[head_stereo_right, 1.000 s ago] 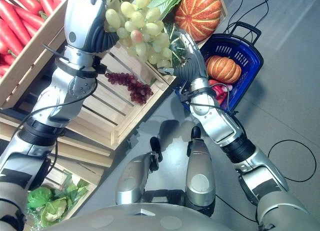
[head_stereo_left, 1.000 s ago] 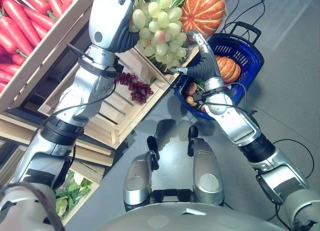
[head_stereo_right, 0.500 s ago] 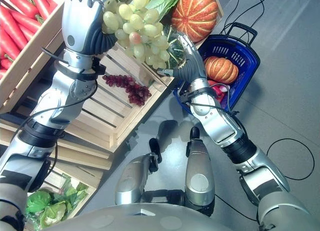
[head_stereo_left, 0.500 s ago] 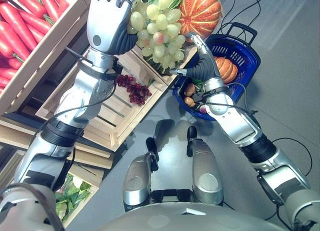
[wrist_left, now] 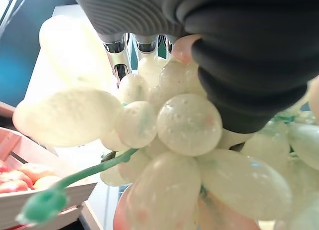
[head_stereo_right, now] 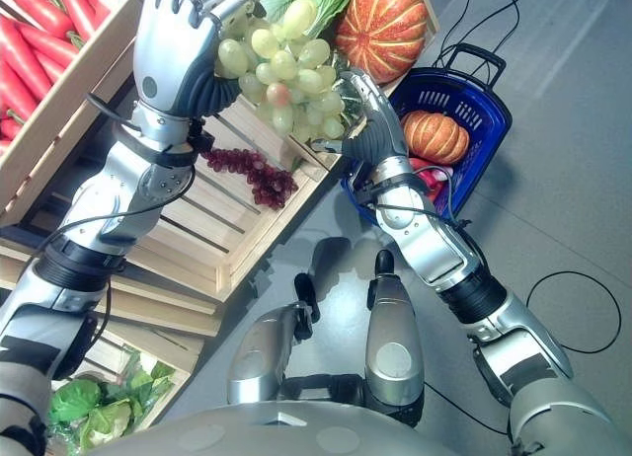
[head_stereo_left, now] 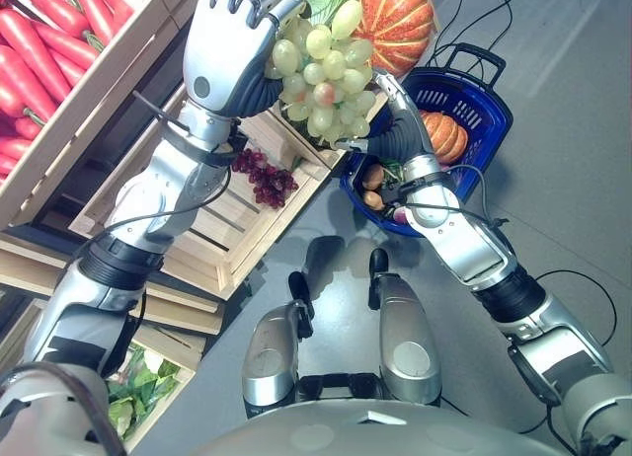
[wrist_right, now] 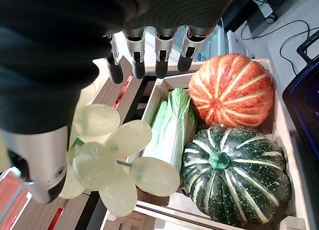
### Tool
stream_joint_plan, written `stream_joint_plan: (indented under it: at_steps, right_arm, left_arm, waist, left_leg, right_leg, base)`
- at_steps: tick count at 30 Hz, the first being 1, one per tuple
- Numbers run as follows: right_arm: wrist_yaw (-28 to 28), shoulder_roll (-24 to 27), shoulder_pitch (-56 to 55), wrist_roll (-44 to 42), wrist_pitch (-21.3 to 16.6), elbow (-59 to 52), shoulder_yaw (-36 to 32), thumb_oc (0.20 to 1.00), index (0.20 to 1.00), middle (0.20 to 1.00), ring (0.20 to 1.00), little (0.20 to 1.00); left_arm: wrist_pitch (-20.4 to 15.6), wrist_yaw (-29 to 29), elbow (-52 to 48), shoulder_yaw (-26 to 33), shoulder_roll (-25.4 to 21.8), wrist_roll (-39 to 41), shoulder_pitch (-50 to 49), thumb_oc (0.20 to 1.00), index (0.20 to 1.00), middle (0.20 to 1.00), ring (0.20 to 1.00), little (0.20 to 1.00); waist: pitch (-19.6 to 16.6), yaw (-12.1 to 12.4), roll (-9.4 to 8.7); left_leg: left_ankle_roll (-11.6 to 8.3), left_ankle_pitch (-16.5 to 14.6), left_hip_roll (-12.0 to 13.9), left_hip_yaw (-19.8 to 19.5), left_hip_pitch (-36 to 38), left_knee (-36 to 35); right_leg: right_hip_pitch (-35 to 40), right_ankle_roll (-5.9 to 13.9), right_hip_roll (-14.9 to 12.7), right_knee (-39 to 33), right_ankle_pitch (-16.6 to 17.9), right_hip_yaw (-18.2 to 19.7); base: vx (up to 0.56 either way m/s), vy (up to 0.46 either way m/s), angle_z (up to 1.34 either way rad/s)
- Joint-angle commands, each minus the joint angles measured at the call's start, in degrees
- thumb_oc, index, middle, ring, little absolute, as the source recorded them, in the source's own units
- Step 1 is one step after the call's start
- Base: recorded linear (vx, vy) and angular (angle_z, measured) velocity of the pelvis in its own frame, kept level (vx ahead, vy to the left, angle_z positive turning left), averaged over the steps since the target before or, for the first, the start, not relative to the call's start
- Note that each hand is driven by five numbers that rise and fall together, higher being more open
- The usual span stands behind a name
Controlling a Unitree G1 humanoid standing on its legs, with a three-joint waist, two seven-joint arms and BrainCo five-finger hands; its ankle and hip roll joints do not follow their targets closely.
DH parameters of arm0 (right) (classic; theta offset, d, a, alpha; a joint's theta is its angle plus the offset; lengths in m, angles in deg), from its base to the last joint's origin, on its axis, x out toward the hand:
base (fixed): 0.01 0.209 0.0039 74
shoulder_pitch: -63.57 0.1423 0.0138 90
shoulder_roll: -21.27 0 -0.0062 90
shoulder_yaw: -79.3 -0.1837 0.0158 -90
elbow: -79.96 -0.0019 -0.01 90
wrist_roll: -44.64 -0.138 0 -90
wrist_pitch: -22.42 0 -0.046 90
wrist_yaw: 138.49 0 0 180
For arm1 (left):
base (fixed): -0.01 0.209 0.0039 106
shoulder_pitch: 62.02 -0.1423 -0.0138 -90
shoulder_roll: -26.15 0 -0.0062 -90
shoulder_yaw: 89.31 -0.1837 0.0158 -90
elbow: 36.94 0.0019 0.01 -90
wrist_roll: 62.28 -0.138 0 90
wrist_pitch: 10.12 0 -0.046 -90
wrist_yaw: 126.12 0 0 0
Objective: Pick up fruits and vegetables into the basket
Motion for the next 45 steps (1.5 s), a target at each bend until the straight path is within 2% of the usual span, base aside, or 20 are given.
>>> stream_joint_plan:
  at_steps: [1, 6, 10, 12, 17, 26, 33, 34, 35, 36, 38, 45]
  right_arm:
    - [0.1, -2.8, -2.0, 0.4, -2.9, -2.4, 1.0, 1.000, 1.000, 1.000, 1.000, 1.000]
    - [-0.8, -3.8, -2.1, 2.9, -2.4, -2.1, 1.2, 1.000, 1.000, 1.000, 1.000, 1.000]
    - [-1.1, -4.1, -2.0, 3.2, -2.5, -1.5, 1.5, 1.000, 1.000, 1.000, 1.000, 1.000]
    - [-1.1, -4.2, -2.0, 3.4, -2.6, -1.4, 1.6, 1.000, 1.000, 1.000, 1.000, 1.000]
    - [-2.3, -5.1, -1.0, 4.3, -2.3, 0.1, 2.3, 1.000, 1.000, 1.000, 1.000, 1.000]
    - [-1.9, -7.2, 1.4, 5.3, -0.3, 4.2, 4.6, 1.000, 1.000, 1.000, 1.000, 1.000]
    - [-1.2, -8.1, 1.9, 5.1, 0.9, 7.1, 5.5, 1.000, 1.000, 1.000, 1.000, 1.000]
    - [-1.0, -8.2, 1.9, 4.9, 1.2, 7.8, 5.7, 1.000, 1.000, 1.000, 1.000, 1.000]
    - [-0.2, -8.1, 1.5, 3.1, 1.4, 8.7, 5.7, 1.000, 1.000, 1.000, 1.000, 1.000]
    - [-0.1, -8.0, 1.4, 2.6, 1.5, 8.6, 5.6, 1.000, 1.000, 1.000, 1.000, 1.000]
    - [-1.2, -5.9, -1.1, -0.5, -0.6, 6.9, 3.4, 1.000, 1.000, 1.000, 1.000, 1.000]
    - [-6.6, 0.5, -10.0, -7.5, -5.3, -2.3, -2.6, 1.000, 1.000, 1.000, 1.000, 1.000]
  left_arm:
    - [-2.5, -0.6, -0.3, -2.0, 1.0, 5.7, -0.6, 0.200, 0.200, 0.200, 0.200, 0.200]
    - [-6.1, -7.6, -1.3, -1.6, 3.8, 14.6, -1.4, 0.200, 0.200, 0.200, 0.200, 0.200]
    - [-7.4, -11.7, -2.1, -1.5, 5.4, 19.6, -1.7, 0.200, 0.200, 0.200, 0.200, 0.200]
    - [-7.5, -12.2, -2.2, -1.5, 5.6, 20.0, -1.7, 0.200, 0.200, 0.200, 0.200, 0.200]
    - [-8.7, -17.4, -2.7, -2.0, 7.3, 24.1, -1.4, 0.200, 0.200, 0.200, 0.200, 0.200]
    - [-9.5, -19.7, -1.6, -4.1, 7.7, 24.2, 0.3, 0.200, 0.200, 0.200, 0.200, 0.200]
    - [-7.7, -16.0, -0.3, -4.0, 6.8, 19.2, 0.9, 0.200, 0.200, 0.200, 0.200, 0.200]
    - [-7.3, -14.3, 0.1, -3.9, 6.5, 17.5, 1.0, 0.200, 0.200, 0.200, 0.200, 0.200]
    - [-6.4, -9.7, 1.0, -3.4, 5.4, 11.2, 1.5, 0.200, 0.200, 0.200, 0.200, 0.200]
    - [-6.3, -8.3, 1.2, -3.4, 5.1, 9.2, 1.6, 0.200, 0.200, 0.200, 0.200, 0.200]
    - [-6.3, -2.4, 1.4, -2.6, 1.8, 1.0, 1.7, 0.200, 0.200, 0.200, 0.200, 0.200]
    - [-2.5, 5.3, 0.2, -0.9, -5.1, -9.1, -2.2, 0.200, 0.200, 0.200, 0.200, 0.200]
  waist:
    - [-8.0, -0.4, -1.86]
    - [-8.3, -0.3, -1.78]
    - [-8.2, -0.2, -1.78]
    - [-8.2, -0.2, -1.78]
    - [-8.3, 0.1, -1.84]
    - [-8.6, 0.7, -1.67]
    - [-9.2, 1.0, -1.69]
    - [-9.4, 1.0, -1.68]
    - [-9.7, 1.0, -1.76]
    - [-9.7, 0.9, -1.80]
    - [-10.0, 0.4, -2.05]
    - [-10.7, -2.0, -1.92]
  left_leg:
    - [2.62, -4.4, -0.8, 1.2, -3.1, 3.8]
    - [2.78, -4.4, -0.9, 1.0, -3.0, 3.7]
    - [2.86, -4.4, -1.0, 0.9, -2.9, 3.5]
    - [2.86, -4.3, -1.0, 0.9, -2.9, 3.5]
    - [2.93, -4.3, -1.0, 0.7, -2.9, 3.6]
    - [2.88, -4.2, -1.0, 0.3, -2.7, 3.7]
    - [2.80, -4.1, -1.0, 0.1, -2.3, 3.4]
    - [2.77, -4.1, -0.9, 0.2, -2.1, 3.2]
    - [2.83, -4.2, -0.8, 0.2, -1.7, 2.9]
    - [2.84, -4.2, -0.8, 0.3, -1.6, 2.8]
    - [2.78, -4.4, -0.6, 0.6, -1.3, 2.7]
    - [2.82, -4.5, -0.4, 2.1, -0.2, 1.8]
  right_leg:
    - [3.0, 6.41, -3.4, -2.7, -2.0, 1.3]
    - [3.1, 6.47, -3.3, -2.8, -2.0, 1.3]
    - [3.1, 6.44, -3.3, -2.9, -2.0, 1.3]
    - [3.2, 6.44, -3.3, -2.9, -2.0, 1.3]
    - [3.4, 6.36, -3.2, -3.0, -1.9, 1.1]
    - [4.0, 6.01, -3.3, -3.2, -1.9, 0.7]
    - [4.6, 5.89, -3.2, -3.7, -1.8, 0.7]
    - [4.8, 5.87, -3.3, -3.9, -1.9, 0.7]
    - [5.2, 5.83, -3.2, -4.1, -2.0, 0.6]
    - [5.3, 5.83, -3.2, -4.1, -2.0, 0.6]
    - [5.4, 6.00, -3.3, -4.2, -2.0, 0.6]
    - [5.2, 6.78, -3.1, -4.5, -1.7, 1.8]
  base:
    - [0.00, 0.000, 0.00]
    - [0.00, 0.000, 0.00]
    - [0.00, 0.000, 0.00]
    - [0.00, 0.000, 0.00]
    - [0.00, 0.000, 0.00]
    - [0.00, 0.000, 0.00]
    - [0.00, -0.002, 0.00]
    - [0.04, -0.004, 0.00]
    - [0.04, -0.005, 0.00]
    - [0.05, -0.006, 0.00]
    - [0.04, 0.002, -0.01]
    - [0.03, 0.045, -0.08]
